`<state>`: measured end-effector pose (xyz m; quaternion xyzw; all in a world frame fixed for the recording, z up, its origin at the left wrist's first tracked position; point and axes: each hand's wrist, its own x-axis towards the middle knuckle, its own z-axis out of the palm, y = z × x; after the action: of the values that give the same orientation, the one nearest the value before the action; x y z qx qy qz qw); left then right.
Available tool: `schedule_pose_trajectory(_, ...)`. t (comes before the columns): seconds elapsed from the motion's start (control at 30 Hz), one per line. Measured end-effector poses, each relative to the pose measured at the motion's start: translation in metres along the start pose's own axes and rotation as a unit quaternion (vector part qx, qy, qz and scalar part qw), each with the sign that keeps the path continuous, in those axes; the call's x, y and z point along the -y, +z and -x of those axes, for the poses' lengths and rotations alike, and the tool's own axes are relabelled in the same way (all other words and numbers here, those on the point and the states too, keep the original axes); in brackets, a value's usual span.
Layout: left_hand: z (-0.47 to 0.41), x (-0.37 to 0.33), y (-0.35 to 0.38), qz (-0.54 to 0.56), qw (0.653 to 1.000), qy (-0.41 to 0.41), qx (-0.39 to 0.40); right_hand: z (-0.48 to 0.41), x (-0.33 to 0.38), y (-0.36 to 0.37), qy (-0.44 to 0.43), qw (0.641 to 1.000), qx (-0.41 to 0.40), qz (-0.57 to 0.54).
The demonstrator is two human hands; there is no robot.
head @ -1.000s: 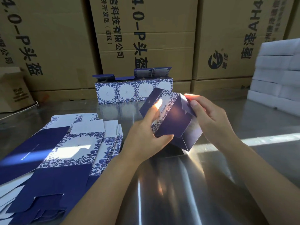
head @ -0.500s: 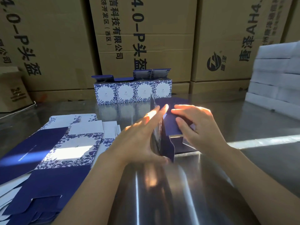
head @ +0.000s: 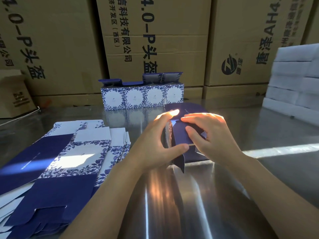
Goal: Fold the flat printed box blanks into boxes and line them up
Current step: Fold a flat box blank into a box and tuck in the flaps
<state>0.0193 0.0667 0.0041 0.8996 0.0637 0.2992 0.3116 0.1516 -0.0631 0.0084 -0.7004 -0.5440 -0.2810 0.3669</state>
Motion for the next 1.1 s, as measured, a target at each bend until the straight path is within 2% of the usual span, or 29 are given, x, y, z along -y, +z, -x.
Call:
schedule_pose_trajectory(0.3, 0.0, -0.002, -0.002, -0.003, 1.0, -0.005, 0.017, -0.001, 0.003, -0.001, -0.005, 1.0, 0.0, -0.013)
schedule_pose_trajectory(0.5, -0.001, 0.003, -0.003, 0.001, 1.0, 0.0, 0.012, 0.003, 0.002, 0.003, 0.03, 0.996, -0.061, 0.064)
schedule_pose_trajectory(0.7, -0.003, 0.009, -0.007, 0.007, 1.0, 0.002, 0.013, -0.002, -0.006, -0.004, 0.148, 0.987, 0.003, -0.061)
schedule_pose_trajectory(0.83, -0.003, 0.008, -0.006, 0.028, 1.0, -0.006, -0.012, -0.004, -0.013, -0.007, 0.214, 0.964, 0.029, -0.158)
schedule_pose_trajectory(1.0, -0.006, 0.0, -0.01, 0.074, 0.994, -0.02, -0.083, -0.003, -0.008, -0.009, 0.176, 0.965, 0.062, -0.186)
schedule_pose_trajectory(1.1, -0.007, -0.005, -0.015, 0.142, 0.985, -0.012, -0.098, -0.002, -0.002, -0.009, 0.138, 0.969, 0.069, -0.193)
